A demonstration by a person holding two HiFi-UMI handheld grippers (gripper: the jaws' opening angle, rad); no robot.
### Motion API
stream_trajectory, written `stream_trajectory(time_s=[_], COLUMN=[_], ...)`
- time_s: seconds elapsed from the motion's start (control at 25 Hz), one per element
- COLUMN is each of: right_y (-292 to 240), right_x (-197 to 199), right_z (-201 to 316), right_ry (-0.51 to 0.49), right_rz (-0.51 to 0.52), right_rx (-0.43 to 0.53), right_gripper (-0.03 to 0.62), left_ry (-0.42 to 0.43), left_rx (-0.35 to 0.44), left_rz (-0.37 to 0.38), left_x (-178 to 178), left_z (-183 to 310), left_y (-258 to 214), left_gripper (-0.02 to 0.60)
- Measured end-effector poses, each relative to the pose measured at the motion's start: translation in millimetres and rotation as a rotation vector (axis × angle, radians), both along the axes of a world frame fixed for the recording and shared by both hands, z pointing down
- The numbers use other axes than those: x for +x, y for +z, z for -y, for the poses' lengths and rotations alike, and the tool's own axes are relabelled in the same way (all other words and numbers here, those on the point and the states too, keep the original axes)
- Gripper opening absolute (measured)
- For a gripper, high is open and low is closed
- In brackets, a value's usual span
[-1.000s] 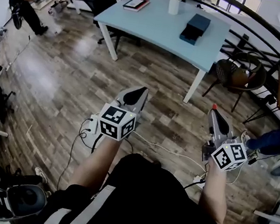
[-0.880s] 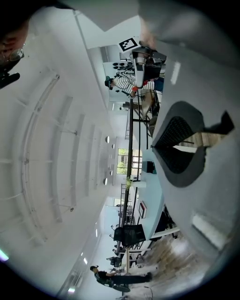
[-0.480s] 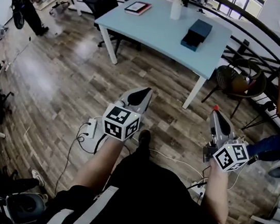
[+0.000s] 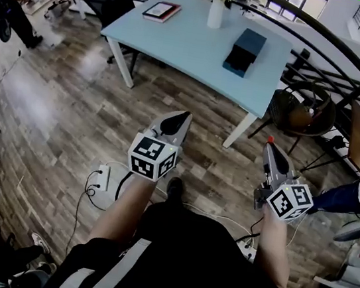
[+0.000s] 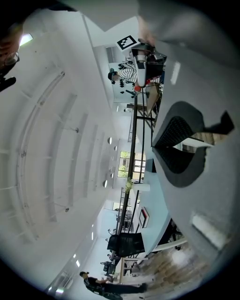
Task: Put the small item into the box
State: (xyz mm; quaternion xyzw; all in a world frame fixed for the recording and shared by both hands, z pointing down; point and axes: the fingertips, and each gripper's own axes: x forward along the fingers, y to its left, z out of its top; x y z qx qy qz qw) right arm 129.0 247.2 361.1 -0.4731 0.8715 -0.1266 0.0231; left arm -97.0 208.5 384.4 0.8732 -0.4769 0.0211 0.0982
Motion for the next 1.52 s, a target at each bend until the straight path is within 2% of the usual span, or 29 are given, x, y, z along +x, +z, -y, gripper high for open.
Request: stream_trajectory(time_s=[0.24,0.48,0.88,1.12,1.28,1.52], right_y=[-6,-4,11,25,37,35], right_x=[-30,-41,-54,-40,-25,22], right_z=[64,127,191,227,262,343], right_ry=[-0.013,0.025,0.048,0.055,0.032,0.013], right_rz=[-0.001,-0.013,0.004,0.030,0.039,0.048], right_rx=[-0.013,-0.012,-0.034,-0.049,-0.069,-0.074], right_gripper=[0.012,0.012,0.012,0.012,0.012,0.012], left_ry=[0.036,0.060,0.080,0.102,0.081,0.078], left_rx=[-0.010,-0.015,-0.036,-0.078,-0.103,-0.105], left_rz=[-0.009,0.004,0.032,0.035,0.040,0.046], left_x=[-13,-32,-53,-37,-21,29], left_z=[74,137,205,235,270,345], left_y=[2,4,11,29,41,32], left_gripper=[0.006,0.006,0.006,0.006,0.006,0.006])
